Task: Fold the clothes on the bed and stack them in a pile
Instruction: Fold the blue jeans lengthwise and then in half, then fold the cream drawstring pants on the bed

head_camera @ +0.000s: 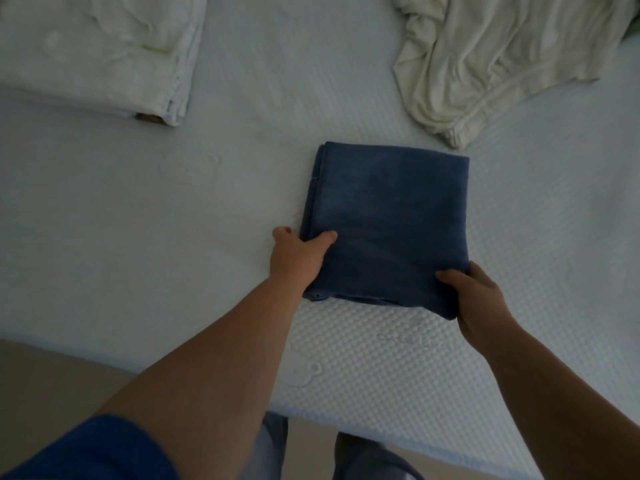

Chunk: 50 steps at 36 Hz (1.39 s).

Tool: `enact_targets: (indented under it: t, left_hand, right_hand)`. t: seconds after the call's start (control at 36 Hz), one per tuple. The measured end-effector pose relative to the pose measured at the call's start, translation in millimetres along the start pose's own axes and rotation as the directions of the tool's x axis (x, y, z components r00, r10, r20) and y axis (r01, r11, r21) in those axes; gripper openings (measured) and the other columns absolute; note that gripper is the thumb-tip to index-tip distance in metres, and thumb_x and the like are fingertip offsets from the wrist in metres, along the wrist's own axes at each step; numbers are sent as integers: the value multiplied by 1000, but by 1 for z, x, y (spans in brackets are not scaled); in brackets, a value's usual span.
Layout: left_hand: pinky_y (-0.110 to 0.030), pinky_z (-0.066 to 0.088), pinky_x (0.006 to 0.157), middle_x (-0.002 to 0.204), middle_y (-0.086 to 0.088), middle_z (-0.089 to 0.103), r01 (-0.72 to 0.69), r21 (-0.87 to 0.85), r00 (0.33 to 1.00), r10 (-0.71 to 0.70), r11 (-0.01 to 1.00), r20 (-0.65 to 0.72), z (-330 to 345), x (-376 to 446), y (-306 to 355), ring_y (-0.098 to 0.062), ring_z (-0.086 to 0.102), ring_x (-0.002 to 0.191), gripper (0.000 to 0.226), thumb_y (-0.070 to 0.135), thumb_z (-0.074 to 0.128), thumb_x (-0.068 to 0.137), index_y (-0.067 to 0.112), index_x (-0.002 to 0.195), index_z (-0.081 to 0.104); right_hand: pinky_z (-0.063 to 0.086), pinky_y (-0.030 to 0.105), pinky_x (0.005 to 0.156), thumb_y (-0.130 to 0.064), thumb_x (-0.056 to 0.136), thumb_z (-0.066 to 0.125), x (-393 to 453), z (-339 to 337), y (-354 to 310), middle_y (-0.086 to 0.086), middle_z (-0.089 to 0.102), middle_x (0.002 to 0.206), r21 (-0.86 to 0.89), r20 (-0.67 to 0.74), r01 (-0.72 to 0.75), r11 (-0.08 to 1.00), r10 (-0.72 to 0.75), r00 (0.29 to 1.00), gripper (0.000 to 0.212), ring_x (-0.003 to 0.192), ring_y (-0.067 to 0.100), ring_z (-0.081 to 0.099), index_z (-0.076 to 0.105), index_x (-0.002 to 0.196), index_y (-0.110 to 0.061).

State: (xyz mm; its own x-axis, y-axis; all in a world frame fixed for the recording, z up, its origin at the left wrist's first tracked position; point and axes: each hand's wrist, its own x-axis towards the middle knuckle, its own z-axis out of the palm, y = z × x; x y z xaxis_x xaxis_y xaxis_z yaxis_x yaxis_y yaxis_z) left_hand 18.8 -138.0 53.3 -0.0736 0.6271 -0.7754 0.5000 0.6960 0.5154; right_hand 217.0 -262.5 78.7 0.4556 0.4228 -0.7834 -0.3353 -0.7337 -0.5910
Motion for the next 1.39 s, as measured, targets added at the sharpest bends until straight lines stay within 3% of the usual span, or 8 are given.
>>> enact_targets:
  t: [0.14, 0.33, 0.67, 0.81, 0.89, 1.17, 1.31, 1.39]
  left_hand:
    - [-22, 44, 62, 99, 1, 63, -46, 33, 993, 42, 998, 115, -29, -17, -2, -17, 59, 87, 37, 36, 66, 82, 13, 110, 59]
    - [-11, 44, 56, 99, 17, 58, -215, -197, 975, 220, 957, 5, -132, -35, 16, 2, 58, 85, 42, 16, 65, 80, 27, 117, 51]
    - [-17, 52, 58, 99, 25, 62, -551, -330, 831, 466, 767, -304, -377, 84, 111, 7, 63, 84, 43, 20, 60, 67, 52, 94, 55]
    - [-20, 49, 73, 103, 22, 57, -549, -211, 820, 474, 809, -320, -418, 174, 128, -6, 60, 100, 55, 21, 62, 70, 33, 122, 50]
    - [-16, 39, 69, 106, 18, 49, -462, -7, 853, 442, 887, -278, -418, 217, 114, -11, 55, 98, 57, 21, 64, 84, 19, 136, 42]
    - [-21, 33, 53, 83, 4, 56, -445, 209, 810, 491, 871, -320, -405, 222, 100, -8, 51, 68, 20, 32, 58, 89, 14, 95, 52]
    - [-42, 38, 99, 121, -16, 56, -463, 452, 641, 640, 763, -424, -381, 167, 104, -31, 48, 114, 37, 22, 60, 85, 4, 117, 57]
    - [-31, 34, 99, 123, -10, 55, -550, 406, 674, 675, 730, -301, -333, 119, 100, -23, 47, 116, 33, 17, 60, 84, 9, 116, 60]
  right_hand:
    - [47, 29, 61, -17, 84, 60, -40, 21, -25, -3, 64, 84, -249, -9, 212, 945, -221, 975, 14, 78, 16, 62, 53, 86, -29]
    - [37, 25, 50, -18, 85, 60, -87, 93, -80, -4, 60, 75, -401, 45, 422, 813, -443, 895, 17, 65, 12, 57, 47, 81, -28]
    - [40, 7, 41, -28, 86, 59, -69, 359, -199, -13, 59, 77, -203, 157, 615, 762, -594, 789, 13, 63, -10, 57, 47, 83, -35]
    - [39, 8, 43, -31, 86, 58, -15, 438, -208, -14, 57, 79, -219, 115, 619, 754, -610, 784, 11, 66, -3, 58, 47, 86, -32]
    - [34, 13, 52, -39, 86, 61, 24, 465, -193, -13, 54, 94, -253, 109, 524, 813, -514, 851, 44, 75, 5, 54, 44, 123, -23]
    - [37, 18, 57, -53, 85, 55, 39, 456, -176, -8, 53, 112, -362, 84, 458, 812, -460, 884, 71, 88, 11, 53, 28, 143, -22]
    - [38, 17, 49, -46, 88, 56, 18, 406, -156, -12, 50, 110, -402, 24, 361, 842, -384, 923, 60, 80, 4, 55, 33, 139, -26]
    - [41, 19, 55, -39, 89, 59, 4, 349, -135, -9, 53, 111, -478, -1, 295, 828, -336, 942, 56, 87, 9, 56, 36, 138, -23]
